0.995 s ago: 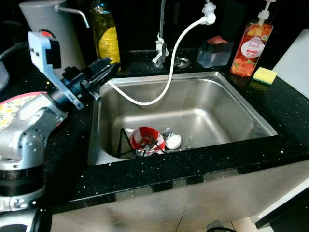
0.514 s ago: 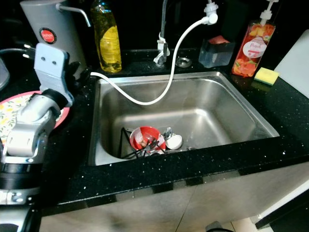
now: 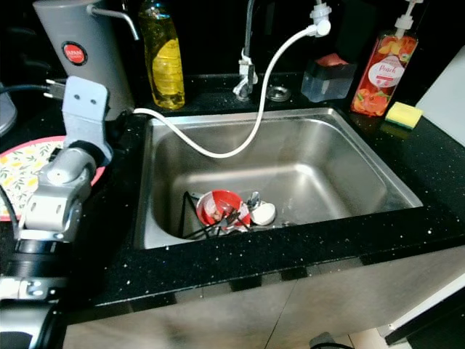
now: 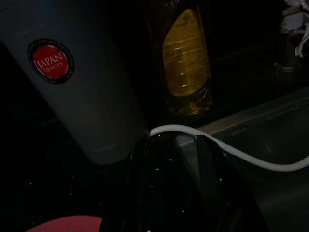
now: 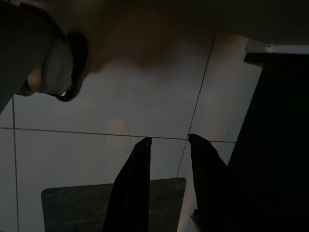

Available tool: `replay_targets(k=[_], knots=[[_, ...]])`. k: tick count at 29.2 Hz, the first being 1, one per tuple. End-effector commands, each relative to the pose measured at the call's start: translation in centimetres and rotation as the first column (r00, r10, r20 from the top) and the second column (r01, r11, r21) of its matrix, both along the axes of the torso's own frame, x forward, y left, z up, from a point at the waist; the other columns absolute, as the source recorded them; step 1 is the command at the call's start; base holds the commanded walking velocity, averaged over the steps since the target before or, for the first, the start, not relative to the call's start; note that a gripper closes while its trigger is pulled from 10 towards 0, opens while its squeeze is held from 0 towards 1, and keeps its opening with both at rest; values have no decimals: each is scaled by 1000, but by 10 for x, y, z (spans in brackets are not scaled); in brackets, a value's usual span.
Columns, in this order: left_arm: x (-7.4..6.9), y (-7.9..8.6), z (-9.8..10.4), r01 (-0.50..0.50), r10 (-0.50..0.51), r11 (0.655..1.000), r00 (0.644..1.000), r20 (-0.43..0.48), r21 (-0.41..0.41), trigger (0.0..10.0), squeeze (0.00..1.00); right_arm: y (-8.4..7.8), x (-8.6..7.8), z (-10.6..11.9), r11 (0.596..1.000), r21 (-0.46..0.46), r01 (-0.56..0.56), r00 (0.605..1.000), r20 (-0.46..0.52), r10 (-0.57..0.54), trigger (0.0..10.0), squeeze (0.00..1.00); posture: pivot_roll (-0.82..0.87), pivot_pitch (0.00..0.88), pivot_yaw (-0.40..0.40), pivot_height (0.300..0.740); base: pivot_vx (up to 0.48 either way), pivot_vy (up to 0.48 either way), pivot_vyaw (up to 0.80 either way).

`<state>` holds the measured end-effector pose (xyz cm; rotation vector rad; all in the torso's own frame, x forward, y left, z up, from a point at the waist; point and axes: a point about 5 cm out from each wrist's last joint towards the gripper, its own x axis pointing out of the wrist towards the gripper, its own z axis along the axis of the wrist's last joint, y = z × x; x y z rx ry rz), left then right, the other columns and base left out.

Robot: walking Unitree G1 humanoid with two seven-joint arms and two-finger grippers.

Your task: Kitchen organization

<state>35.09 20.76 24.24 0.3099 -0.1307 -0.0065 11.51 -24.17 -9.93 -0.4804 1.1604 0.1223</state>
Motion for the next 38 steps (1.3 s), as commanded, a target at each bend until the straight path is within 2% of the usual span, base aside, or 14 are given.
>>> replay_targets(k=[1,38], knots=[[2,-2,-2,2,-2,1000,1000,-7,6,10000,0,-2,-5,-1,1000,-4,6,1000,-13,-6,10000,0,68,0,-44,740,0,0,0],[5,-3,-4,-9,10,999,1000,-18,34,10000,0,-2,1,1,1000,1,6,1000,1,-6,10000,0,68,0,-41,740,0,0,0]])
